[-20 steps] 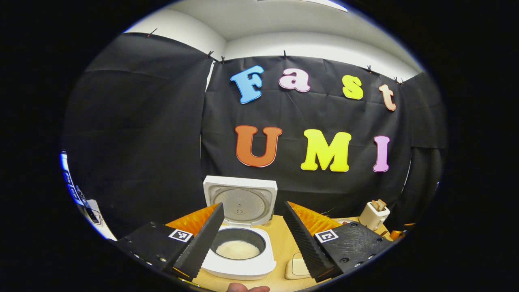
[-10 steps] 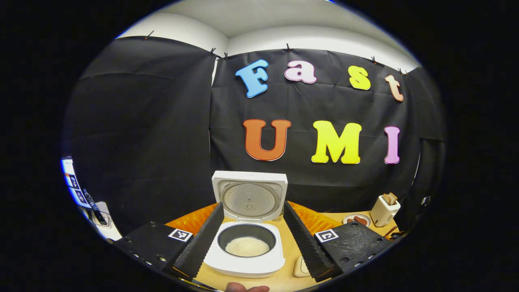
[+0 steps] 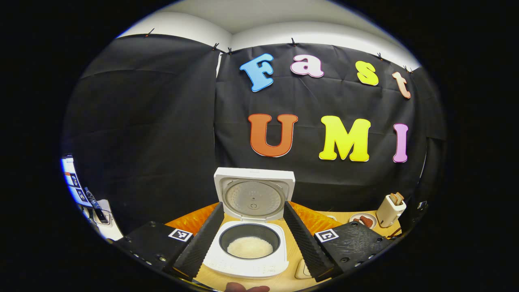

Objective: Close the left gripper, press the button to open the rice cooker; take a wooden spoon from the chopstick holder with the right hand, scoop a spoonful of rice and pour it into the rice cooker, then put the wooden spoon back into the chopstick holder.

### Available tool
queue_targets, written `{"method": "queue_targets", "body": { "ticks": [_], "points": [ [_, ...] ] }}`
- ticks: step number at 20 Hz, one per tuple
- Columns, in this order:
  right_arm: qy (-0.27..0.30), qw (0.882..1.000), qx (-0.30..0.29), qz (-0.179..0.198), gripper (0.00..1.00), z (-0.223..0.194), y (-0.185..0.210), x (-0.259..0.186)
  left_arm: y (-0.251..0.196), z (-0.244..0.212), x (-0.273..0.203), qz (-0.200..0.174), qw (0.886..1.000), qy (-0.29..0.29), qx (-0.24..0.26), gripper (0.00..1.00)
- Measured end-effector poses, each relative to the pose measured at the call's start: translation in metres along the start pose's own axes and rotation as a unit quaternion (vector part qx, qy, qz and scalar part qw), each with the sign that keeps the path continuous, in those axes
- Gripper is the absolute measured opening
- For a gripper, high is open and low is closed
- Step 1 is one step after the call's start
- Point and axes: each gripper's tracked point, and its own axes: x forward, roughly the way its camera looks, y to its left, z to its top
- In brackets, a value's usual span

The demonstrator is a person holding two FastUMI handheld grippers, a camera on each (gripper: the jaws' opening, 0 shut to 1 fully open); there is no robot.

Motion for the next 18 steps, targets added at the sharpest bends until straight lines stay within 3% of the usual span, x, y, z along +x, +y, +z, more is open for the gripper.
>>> {"method": "queue_targets", "body": {
  "ticks": [4,7,14,18],
  "points": [
    [0.007,1.0,0.027,0.009,0.23,0.004,0.014,-0.01,0.001,-0.003,0.0,-0.013,1.0,0.003,0.002,0.94],
    [-0.003,1.0,0.014,0.0,0.15,0.017,0.026,-0.027,0.004,-0.007,-0.005,-0.033,0.999,0.001,0.009,0.94],
    [-0.085,0.993,-0.064,-0.047,0.12,0.087,0.065,-0.097,0.035,-0.008,-0.017,-0.059,0.998,-0.015,0.024,0.94],
    [-0.136,0.987,-0.077,-0.041,0.12,0.122,0.123,-0.135,0.043,-0.01,-0.016,-0.079,0.996,-0.019,0.019,0.95]
  ]
}}
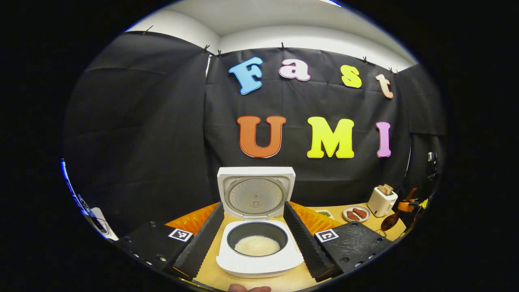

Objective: Close the left gripper, press the button to open the rice cooker; take a wooden spoon from the chopstick holder with the right hand, scoop a spoonful of rice and pour it into the rice cooker, then put the wooden spoon back into the chopstick holder.

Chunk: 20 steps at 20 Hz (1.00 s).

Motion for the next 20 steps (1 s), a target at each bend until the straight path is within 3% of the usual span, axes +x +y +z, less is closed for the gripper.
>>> {"method": "queue_targets", "body": {
  "ticks": [4,8,14,20],
  "points": [
    [-0.017,1.0,-0.01,0.021,0.12,0.006,0.059,0.001,0.014,0.005,-0.002,-0.008,1.0,-0.008,-0.003,0.94],
    [-0.002,0.999,-0.035,0.028,0.12,-0.027,0.103,0.015,0.029,0.004,-0.003,-0.009,1.0,0.001,-0.005,0.94],
    [0.013,0.995,-0.1,0.0,0.12,-0.096,0.125,0.054,0.04,-0.004,-0.001,-0.005,1.0,0.02,-0.009,0.94],
    [0.005,0.988,-0.151,-0.017,0.12,-0.131,0.138,0.086,0.046,-0.022,0.002,0.003,0.999,0.049,0.004,0.94]
  ]
}}
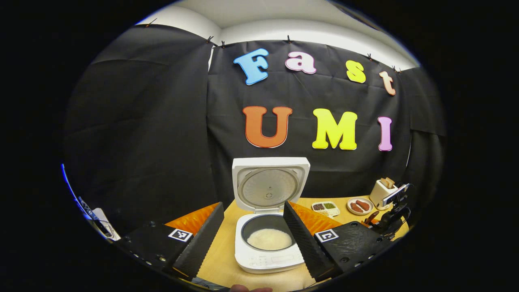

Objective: Close the left gripper, press the button to open the rice cooker; take a wooden spoon from the chopstick holder with the right hand, scoop a spoonful of rice and pour it into the rice cooker, then put the wooden spoon back into the chopstick holder.

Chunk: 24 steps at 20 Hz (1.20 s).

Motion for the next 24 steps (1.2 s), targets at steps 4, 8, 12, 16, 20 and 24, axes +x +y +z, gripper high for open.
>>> {"method": "queue_targets", "body": {
  "ticks": [4,8,12,16,20,24],
  "points": [
    [-0.002,1.0,0.022,0.019,0.14,-0.002,0.02,0.007,0.006,-0.002,0.0,0.009,1.0,0.007,0.001,0.94],
    [0.013,0.994,0.084,0.069,0.12,0.0,0.047,0.009,0.013,-0.003,-0.005,0.021,1.0,0.01,-0.004,0.94],
    [0.041,0.979,0.159,0.122,0.12,0.003,0.071,0.007,0.019,-0.006,-0.013,0.034,0.999,0.011,-0.008,0.94],
    [0.071,0.954,0.241,0.164,0.12,0.002,0.086,-0.001,0.028,-0.01,-0.02,0.047,0.999,0.015,-0.002,0.94],
    [0.101,0.922,0.328,0.178,0.12,0.001,0.083,-0.007,0.032,-0.01,-0.03,0.059,0.998,0.014,-0.01,0.95],
    [0.123,0.883,0.418,0.176,0.12,-0.009,0.062,-0.005,0.032,-0.009,-0.037,0.065,0.998,0.013,-0.011,0.94]
  ]
}}
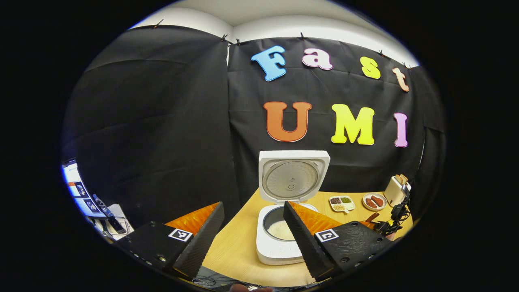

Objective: Close the left gripper, press the button to open the rice cooker; take a wooden spoon from the chopstick holder with the right hand, scoop a spoonful of rice and pour it into the rice cooker, then put the wooden spoon back into the chopstick holder.

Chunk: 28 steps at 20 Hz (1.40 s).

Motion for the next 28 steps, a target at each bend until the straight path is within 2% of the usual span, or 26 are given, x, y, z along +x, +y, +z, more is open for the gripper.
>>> {"method": "queue_targets", "body": {
  "ticks": [5,10,14,17,20,25,28],
  "points": [
    [0.004,0.997,0.066,0.034,0.12,0.009,-0.013,-0.018,-0.022,-0.001,-0.002,-0.011,1.0,0.004,-0.006,0.94],
    [-0.011,0.994,0.096,0.047,0.12,0.038,-0.031,-0.039,-0.047,0.004,-0.002,-0.036,0.999,-0.007,0.003,0.95],
    [-0.031,0.99,0.127,0.056,0.12,0.067,-0.031,-0.056,-0.065,0.006,-0.005,-0.042,0.999,-0.011,0.004,0.95],
    [-0.044,0.985,0.146,0.081,0.12,0.091,-0.008,-0.07,-0.064,0.006,-0.008,-0.036,0.999,-0.016,-0.003,0.94],
    [-0.049,0.984,0.134,0.109,0.12,0.108,0.027,-0.072,-0.059,0.006,-0.015,-0.026,0.999,-0.02,-0.01,0.94],
    [-0.04,0.98,0.109,0.162,0.12,0.12,0.112,-0.062,-0.059,0.008,-0.03,-0.026,0.999,-0.033,-0.016,0.94],
    [-0.032,0.979,0.082,0.182,0.12,0.117,0.164,-0.044,-0.054,0.01,-0.041,-0.011,0.999,-0.039,-0.009,0.95]
  ]
}}
